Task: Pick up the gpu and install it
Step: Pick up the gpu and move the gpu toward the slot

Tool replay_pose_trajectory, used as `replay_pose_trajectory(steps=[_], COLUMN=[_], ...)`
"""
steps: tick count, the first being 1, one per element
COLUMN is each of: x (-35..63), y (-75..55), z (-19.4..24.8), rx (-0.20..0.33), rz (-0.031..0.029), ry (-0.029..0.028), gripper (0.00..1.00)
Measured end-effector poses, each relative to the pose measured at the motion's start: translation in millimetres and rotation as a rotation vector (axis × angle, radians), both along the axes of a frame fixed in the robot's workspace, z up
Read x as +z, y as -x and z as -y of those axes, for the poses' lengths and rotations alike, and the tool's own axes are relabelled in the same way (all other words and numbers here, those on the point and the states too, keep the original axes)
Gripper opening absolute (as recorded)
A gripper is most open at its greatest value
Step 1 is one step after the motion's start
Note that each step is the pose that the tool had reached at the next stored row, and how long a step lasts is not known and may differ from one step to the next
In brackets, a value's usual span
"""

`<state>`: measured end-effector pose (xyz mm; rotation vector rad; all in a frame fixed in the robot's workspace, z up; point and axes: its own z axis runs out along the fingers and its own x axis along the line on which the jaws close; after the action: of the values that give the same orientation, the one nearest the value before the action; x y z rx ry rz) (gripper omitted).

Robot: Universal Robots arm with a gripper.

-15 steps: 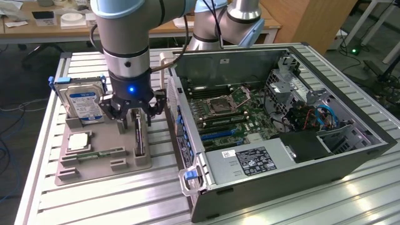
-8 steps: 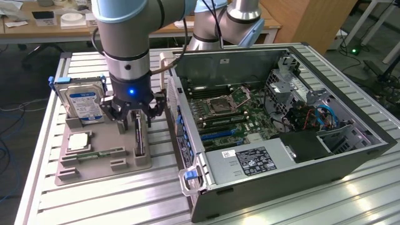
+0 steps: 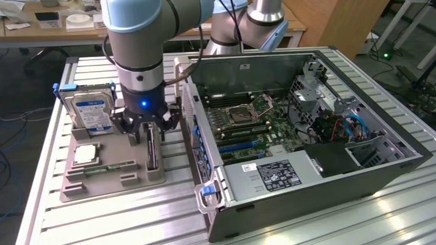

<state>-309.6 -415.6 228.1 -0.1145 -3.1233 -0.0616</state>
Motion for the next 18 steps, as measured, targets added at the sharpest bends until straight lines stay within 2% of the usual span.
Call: replay_pose_trajectory(steps=[8,14,18], x=[-13.8,-14.2,-14.6], y=[0.0,0.0,0.0], z=[0.1,0.2,2.6], rx=[-0.012,-0.012,-0.012], rz=[0.0001,-0.0002,-0.0001], ry=[-0.0001,0.0007,0.0007], gripper=[0.6,0.6,0.6])
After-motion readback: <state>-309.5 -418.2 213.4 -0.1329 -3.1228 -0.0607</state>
